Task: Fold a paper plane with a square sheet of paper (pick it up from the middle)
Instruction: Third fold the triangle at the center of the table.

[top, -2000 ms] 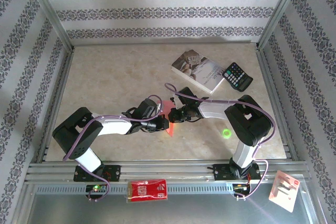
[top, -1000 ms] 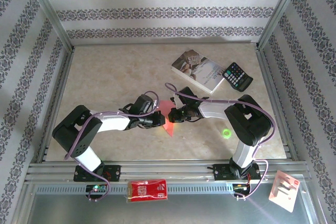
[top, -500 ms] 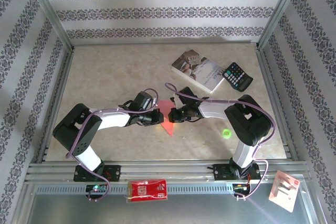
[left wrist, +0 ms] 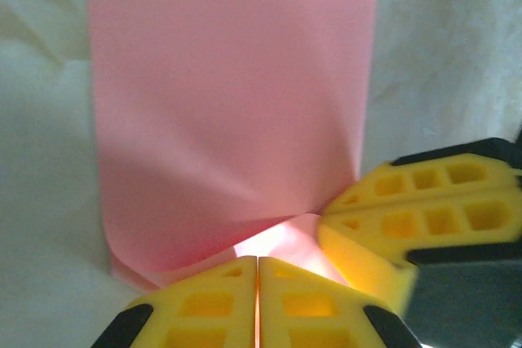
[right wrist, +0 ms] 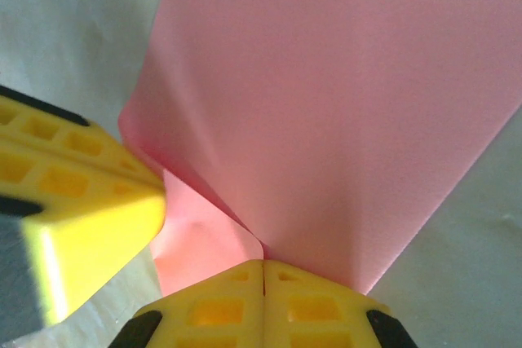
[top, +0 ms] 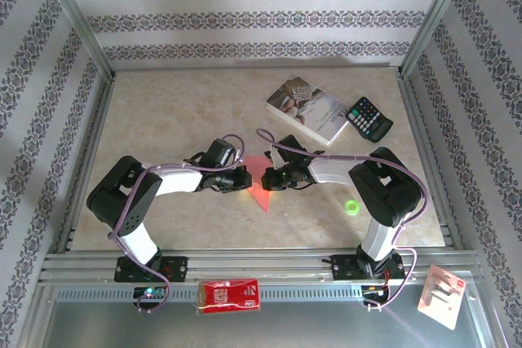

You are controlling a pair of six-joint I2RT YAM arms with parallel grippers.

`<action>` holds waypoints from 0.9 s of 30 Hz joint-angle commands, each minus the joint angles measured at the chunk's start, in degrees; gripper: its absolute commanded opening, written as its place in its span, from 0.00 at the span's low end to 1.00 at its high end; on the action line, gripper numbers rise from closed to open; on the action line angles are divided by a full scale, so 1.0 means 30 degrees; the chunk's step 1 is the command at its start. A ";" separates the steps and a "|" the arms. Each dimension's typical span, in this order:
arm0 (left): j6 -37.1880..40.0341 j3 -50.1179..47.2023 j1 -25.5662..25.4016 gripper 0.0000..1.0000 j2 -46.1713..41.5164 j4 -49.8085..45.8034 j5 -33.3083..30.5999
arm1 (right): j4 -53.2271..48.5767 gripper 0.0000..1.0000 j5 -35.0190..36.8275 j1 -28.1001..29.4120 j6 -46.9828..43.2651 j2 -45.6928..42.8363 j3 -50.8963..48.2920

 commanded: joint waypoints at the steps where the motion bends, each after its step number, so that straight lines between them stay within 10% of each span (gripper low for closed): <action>1: 0.0594 0.0038 0.0346 0.08 0.0437 -0.0220 0.0150 | -0.1605 0.01 0.1490 -0.0116 -0.0181 0.1142 -0.0777; 27: 0.1430 -0.1009 0.0357 0.00 0.1113 -0.1575 -0.0875 | -0.4600 0.20 0.1385 -0.0705 -0.1278 -0.2772 0.1066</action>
